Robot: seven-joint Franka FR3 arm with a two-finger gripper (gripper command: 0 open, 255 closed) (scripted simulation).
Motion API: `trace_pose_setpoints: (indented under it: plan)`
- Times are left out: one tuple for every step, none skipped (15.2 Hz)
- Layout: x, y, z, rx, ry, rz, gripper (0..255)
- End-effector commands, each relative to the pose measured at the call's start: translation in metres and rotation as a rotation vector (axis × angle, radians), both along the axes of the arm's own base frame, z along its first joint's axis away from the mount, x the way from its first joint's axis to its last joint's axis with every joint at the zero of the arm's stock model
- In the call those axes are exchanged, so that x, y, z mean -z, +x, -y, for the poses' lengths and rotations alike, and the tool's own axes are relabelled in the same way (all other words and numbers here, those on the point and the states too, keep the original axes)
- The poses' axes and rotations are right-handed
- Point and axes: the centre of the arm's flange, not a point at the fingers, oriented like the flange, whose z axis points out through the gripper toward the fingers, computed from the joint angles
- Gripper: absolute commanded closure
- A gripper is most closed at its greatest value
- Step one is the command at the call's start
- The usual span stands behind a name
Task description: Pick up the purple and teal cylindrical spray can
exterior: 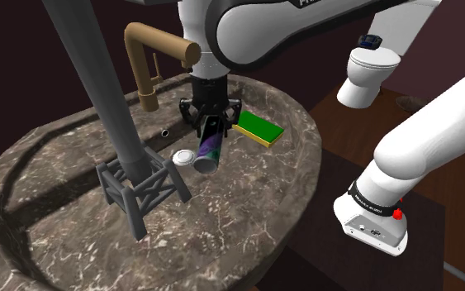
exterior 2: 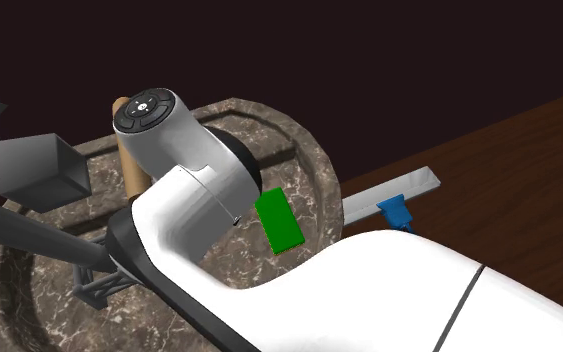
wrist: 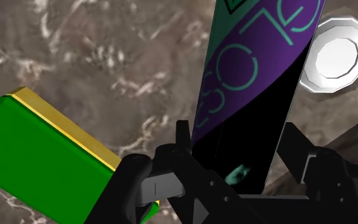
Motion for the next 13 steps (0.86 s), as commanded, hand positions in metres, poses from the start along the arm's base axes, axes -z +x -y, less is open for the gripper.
trace_pose_setpoints:
  plan:
    - [-0.015, -0.003, -0.011, -0.021, 0.002, 0.013, 255]
    - [-0.021, -0.003, -0.011, -0.021, 0.002, 0.013, 255]
    - [-0.026, -0.003, -0.011, -0.021, 0.002, 0.013, 255]
    - [-0.031, -0.003, -0.011, -0.021, 0.002, 0.013, 255]
    - [-0.036, -0.003, -0.011, -0.021, 0.002, 0.013, 255]
    - [-0.042, -0.003, -0.011, -0.021, 0.002, 0.013, 255]
    - [-0.047, -0.003, -0.011, -0.021, 0.002, 0.013, 255]
    - [-0.052, -0.003, -0.011, -0.021, 0.002, 0.013, 255]
    - [-0.058, -0.003, -0.011, -0.021, 0.002, 0.013, 255]
    - [-0.063, -0.003, -0.011, -0.021, 0.002, 0.013, 255]
    - [-0.068, -0.003, -0.011, -0.021, 0.002, 0.013, 255]
    - [-0.069, -0.003, -0.011, -0.021, 0.002, 0.013, 255]
    - [-0.069, -0.003, -0.011, -0.021, 0.002, 0.013, 255]
